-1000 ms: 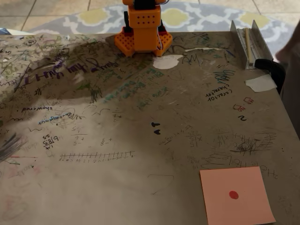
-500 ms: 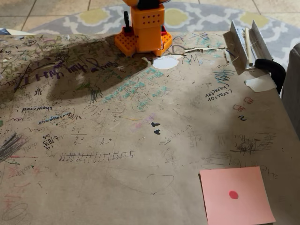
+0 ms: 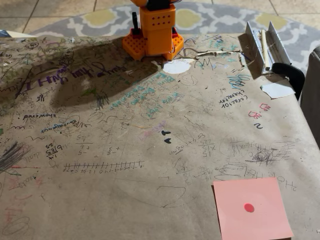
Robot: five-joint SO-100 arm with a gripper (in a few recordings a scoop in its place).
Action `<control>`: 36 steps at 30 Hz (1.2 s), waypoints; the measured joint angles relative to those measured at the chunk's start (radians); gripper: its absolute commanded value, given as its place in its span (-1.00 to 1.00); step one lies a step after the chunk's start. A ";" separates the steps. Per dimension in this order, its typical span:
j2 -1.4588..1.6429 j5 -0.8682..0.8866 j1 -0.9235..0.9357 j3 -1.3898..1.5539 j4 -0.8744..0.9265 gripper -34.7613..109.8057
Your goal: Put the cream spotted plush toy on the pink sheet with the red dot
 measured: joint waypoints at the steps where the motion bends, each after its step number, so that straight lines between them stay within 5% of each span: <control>1: 0.000 -0.017 0.000 0.086 -0.032 -0.20; 5: -0.008 -0.282 0.000 0.588 -0.204 -0.10; 8: -0.037 -0.348 0.012 0.856 -0.126 -0.09; 24: -0.023 -0.319 0.072 0.874 -0.235 -0.12; 27: -0.020 -0.229 0.120 0.874 -0.218 -0.22; 30: -0.021 -0.061 0.173 0.874 -0.144 -0.52; 36: -0.025 0.405 0.236 0.874 0.060 -0.52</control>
